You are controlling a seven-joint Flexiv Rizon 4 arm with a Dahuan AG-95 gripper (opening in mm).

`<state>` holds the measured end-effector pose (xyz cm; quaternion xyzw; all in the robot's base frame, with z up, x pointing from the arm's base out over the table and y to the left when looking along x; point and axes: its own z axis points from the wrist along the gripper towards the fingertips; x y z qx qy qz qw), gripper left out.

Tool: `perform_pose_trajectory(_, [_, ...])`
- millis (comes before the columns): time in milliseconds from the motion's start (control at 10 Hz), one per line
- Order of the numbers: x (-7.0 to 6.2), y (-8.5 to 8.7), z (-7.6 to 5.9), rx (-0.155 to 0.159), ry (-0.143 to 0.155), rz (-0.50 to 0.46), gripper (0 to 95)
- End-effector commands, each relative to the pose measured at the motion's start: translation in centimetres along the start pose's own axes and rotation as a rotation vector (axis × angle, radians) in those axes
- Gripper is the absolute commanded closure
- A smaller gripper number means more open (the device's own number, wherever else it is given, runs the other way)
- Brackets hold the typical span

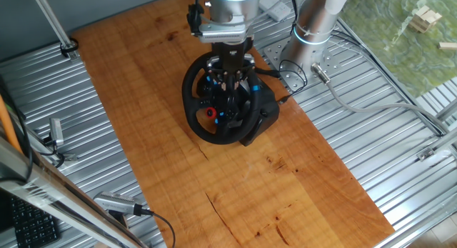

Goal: Rotate the steering wheel 90 degrees clockwise

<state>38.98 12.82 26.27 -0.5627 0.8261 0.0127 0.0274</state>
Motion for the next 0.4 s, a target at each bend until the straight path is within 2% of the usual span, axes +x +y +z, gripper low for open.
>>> perform_pose_trajectory(100, [-0.09, -0.09, 0.07, -0.001, -0.004, 0.003, 76.0])
perform_pose_trajectory(400, [-0.23, -0.18, -0.01, -0.004, -0.012, 0.011, 76.0])
